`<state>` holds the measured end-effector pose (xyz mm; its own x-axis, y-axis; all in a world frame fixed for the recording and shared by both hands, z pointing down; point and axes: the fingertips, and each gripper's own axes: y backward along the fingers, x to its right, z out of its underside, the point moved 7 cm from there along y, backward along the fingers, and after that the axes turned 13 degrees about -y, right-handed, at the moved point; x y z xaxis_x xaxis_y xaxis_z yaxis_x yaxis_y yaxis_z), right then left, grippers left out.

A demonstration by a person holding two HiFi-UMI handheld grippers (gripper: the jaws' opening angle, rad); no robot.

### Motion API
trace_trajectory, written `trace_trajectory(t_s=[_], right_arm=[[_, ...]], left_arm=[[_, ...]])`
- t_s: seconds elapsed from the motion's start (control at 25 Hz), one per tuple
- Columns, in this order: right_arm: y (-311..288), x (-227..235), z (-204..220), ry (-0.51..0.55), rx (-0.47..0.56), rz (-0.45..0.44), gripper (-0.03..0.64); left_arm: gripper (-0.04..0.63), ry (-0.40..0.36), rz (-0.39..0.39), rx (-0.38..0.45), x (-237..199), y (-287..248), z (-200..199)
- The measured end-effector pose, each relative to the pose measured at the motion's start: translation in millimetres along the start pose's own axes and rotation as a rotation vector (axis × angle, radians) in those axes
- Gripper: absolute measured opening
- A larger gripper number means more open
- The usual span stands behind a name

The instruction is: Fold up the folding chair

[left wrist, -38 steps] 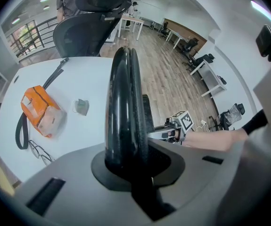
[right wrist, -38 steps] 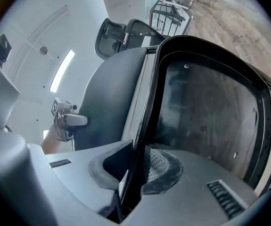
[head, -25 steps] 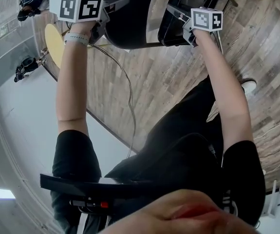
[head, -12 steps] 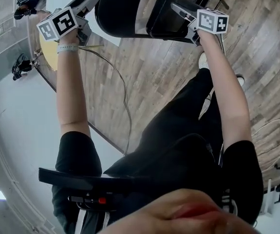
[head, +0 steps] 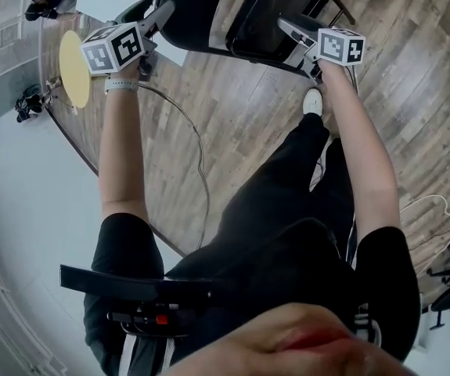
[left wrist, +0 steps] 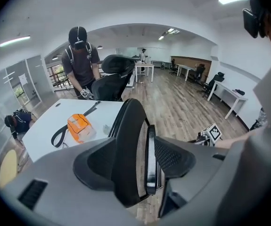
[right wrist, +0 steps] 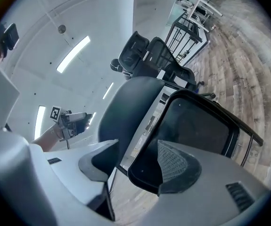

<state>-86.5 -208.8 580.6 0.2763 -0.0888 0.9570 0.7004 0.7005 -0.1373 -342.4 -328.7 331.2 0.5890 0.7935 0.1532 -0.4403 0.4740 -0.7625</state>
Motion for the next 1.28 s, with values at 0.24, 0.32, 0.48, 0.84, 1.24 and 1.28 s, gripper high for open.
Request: trace_trajectory(t_s=[0.24,0.32,0.48,0.84,1.24,1.28], right_arm=[[29,-20,-1,0.036,-0.008,-0.029,0.235],[42,-38,0,0.094,0.005,-0.047,0.233],[76,-90,-11,0.295,0.029,-0.076,0.233],[170,-237,-5,0.673,-0.018,-0.139,0.224],[248,-333,58,0.844,-0.086,-0.130,0.032],[252,-343,61,0.850,-0.072,-0.135,0.025]], left_arm=[[0.244,0.026,-0.033,0.057,24,25,6],[0.244,0.027,-0.039,0.100,38,39,8],[0.244,0.044,0.015,0.252,83,56,1],[0.242,0.224,0.240,0.532,234,96,-13],[0.154,0.166,0.256,0.670,309,176,-15],[0.114,0.145,0.245,0.679,313,184,-17]])
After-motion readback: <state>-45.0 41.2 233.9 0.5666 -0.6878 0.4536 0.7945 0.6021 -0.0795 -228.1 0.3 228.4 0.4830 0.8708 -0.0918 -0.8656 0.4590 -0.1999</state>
